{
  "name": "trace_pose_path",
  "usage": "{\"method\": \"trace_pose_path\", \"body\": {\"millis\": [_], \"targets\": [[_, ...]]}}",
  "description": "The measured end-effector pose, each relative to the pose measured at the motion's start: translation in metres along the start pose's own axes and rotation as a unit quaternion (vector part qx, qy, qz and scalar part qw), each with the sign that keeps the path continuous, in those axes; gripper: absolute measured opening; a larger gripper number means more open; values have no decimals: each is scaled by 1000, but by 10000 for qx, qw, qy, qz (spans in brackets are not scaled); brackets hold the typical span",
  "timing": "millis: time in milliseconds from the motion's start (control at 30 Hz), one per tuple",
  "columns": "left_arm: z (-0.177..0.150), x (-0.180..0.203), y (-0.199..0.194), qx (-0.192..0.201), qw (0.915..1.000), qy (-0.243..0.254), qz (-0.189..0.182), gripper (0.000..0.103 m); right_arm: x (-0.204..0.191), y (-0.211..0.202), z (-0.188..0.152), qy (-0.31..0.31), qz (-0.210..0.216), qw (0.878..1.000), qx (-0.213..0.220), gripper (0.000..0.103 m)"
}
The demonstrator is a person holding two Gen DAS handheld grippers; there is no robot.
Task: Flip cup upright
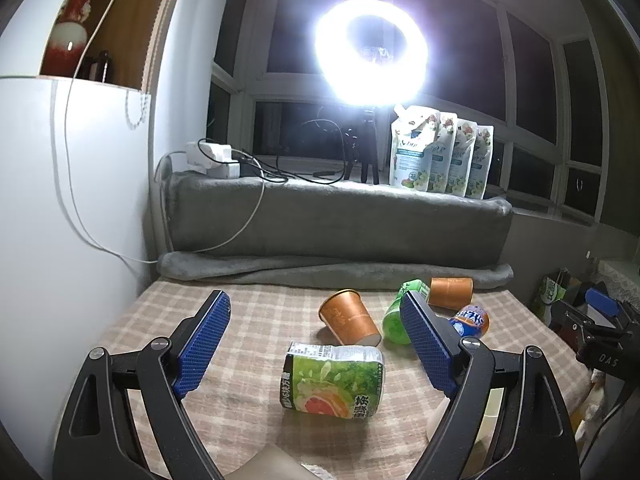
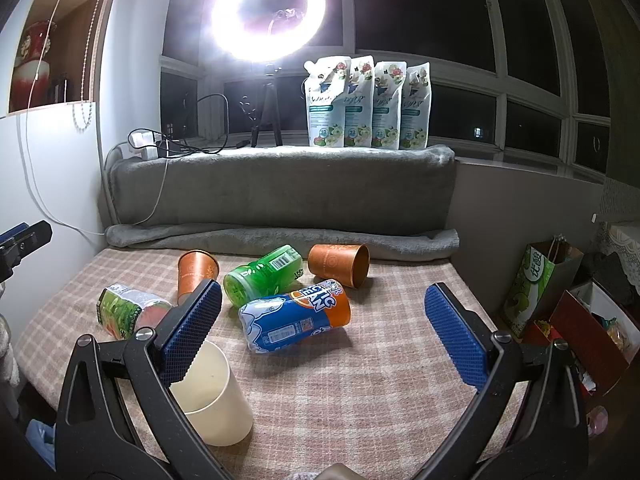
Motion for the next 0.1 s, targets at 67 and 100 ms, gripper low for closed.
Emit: {"method": "trace_pose_path", "body": {"millis": [67,100], "targets": [[0,1,1,-7,10000,14,-15,87,0,0,0,-3,3,10000,-4,103],[0,1,1,-13,10000,13,-28,87,0,0,0,0,-3,10000,-2,103]]}}
Point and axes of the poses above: each gripper's, at about its wrist camera, not at the fingertips, and y roughly the way its jaws point, x to its right, z to its top, the point moved 6 cm from there along y, roughly the way its jaws point, and after that the axes turned 1 degree about -x, right-handed, at the moved point
